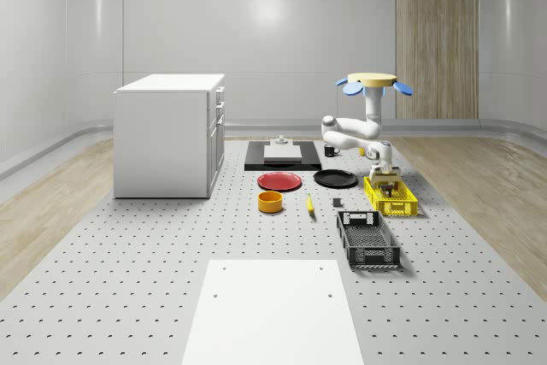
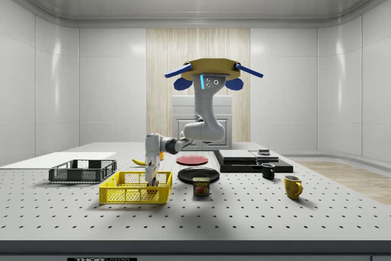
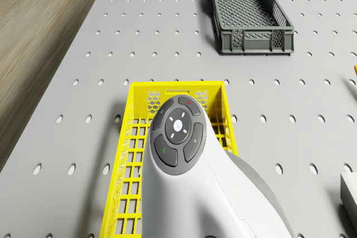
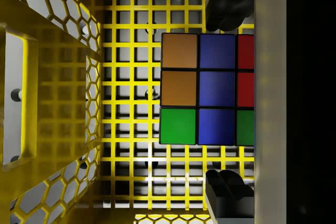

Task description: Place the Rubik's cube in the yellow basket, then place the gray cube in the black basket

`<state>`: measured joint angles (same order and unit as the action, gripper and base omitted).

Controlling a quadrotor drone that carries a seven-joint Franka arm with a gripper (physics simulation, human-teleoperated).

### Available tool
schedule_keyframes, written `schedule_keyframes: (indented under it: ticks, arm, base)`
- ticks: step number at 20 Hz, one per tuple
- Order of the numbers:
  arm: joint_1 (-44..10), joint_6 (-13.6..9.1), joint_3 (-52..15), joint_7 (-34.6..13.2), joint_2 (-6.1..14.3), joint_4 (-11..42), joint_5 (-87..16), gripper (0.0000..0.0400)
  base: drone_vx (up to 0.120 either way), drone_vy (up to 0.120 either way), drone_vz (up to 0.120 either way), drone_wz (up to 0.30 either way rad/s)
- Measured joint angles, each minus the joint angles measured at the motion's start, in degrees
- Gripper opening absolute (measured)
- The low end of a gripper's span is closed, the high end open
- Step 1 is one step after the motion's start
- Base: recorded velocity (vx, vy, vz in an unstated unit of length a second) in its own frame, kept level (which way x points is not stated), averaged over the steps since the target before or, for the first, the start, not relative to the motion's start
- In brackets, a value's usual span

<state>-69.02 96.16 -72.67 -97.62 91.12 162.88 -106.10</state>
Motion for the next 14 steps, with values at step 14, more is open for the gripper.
schedule_keyframes:
  ticks: [14]
  arm:
    - [1.1,-2.4,-5.6,0.2,-0.5,1.3,5.1,0.04]
  base:
    - [0.0,-0.04,0.103,0.0]
